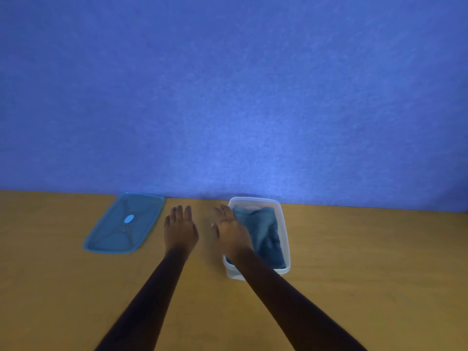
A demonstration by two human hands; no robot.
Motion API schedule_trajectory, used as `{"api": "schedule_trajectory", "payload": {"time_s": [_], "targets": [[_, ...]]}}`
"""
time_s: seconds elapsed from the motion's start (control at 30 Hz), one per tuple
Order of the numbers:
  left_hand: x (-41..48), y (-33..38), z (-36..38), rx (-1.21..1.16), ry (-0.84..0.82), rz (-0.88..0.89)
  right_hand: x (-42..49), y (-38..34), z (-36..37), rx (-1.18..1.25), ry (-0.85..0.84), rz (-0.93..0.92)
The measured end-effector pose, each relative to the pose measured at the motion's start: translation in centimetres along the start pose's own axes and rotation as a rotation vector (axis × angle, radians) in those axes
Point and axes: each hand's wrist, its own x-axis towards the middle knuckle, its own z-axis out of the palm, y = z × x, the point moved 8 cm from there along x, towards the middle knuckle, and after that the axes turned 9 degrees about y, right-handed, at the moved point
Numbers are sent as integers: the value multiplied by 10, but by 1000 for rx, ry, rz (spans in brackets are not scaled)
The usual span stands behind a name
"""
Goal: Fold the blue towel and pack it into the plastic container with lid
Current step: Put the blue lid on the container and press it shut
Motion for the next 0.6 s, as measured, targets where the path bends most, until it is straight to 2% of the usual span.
{"api": "schedule_trajectory", "payload": {"time_s": [0.27, 0.47, 0.6], "targets": [[-16, -72, 11, 137, -114, -168, -28, -43, 60, -15, -142, -165], [-26, -111, 14, 174, -143, -269, -50, -30, 99, -58, -267, -51], [-30, -120, 14, 173, -140, -264, -60, -20, 110, -103, -289, -33]]}}
